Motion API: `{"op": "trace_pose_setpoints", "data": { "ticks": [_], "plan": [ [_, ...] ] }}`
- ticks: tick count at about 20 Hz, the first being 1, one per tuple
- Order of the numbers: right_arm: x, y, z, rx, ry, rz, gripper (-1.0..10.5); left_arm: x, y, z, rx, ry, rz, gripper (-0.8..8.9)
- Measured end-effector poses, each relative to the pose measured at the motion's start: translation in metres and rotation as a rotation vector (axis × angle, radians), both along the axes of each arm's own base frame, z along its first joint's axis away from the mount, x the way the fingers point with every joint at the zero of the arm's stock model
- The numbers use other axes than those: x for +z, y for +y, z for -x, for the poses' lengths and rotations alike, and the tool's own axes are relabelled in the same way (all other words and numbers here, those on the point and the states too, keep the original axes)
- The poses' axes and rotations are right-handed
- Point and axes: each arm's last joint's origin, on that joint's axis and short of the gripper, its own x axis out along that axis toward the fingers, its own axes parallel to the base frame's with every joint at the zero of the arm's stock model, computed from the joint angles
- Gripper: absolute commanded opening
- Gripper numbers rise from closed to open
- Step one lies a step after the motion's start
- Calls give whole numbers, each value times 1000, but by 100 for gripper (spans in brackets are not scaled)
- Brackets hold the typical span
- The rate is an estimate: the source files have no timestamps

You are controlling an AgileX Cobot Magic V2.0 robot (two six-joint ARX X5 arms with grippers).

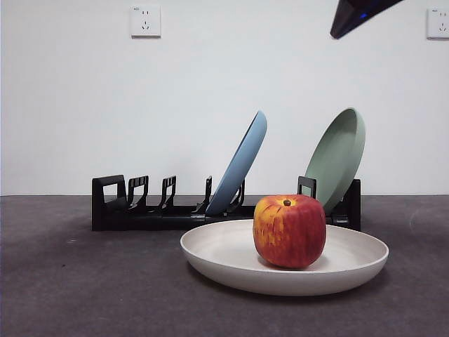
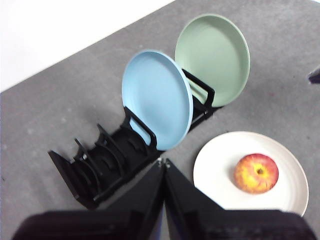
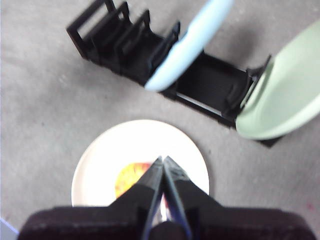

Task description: Take the yellow plate from the plate rack,put the plate on the table,take the apple from the table,put the apple in the plate

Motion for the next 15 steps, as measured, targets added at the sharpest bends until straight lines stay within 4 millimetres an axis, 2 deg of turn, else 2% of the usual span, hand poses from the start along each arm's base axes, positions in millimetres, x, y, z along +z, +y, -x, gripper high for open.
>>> {"op": "trace_pose_setpoints", "data": {
  "ticks": [3,6,11,15],
  "plan": [
    [-18,-3,3,-32,18,32,-12,-29,1,1,14,13,-17,-13],
    [-42,-8,11,-59,18,12,-12,-68,5,7,37,29,-4,-13],
    [-84,-20,33,-103,16,-61,-12,-134,14,20,97,74,83,-13],
    [-111,-25,59,-151,-53,-151,-12,-168,21,34,136,62,168,-13]
  ]
}}
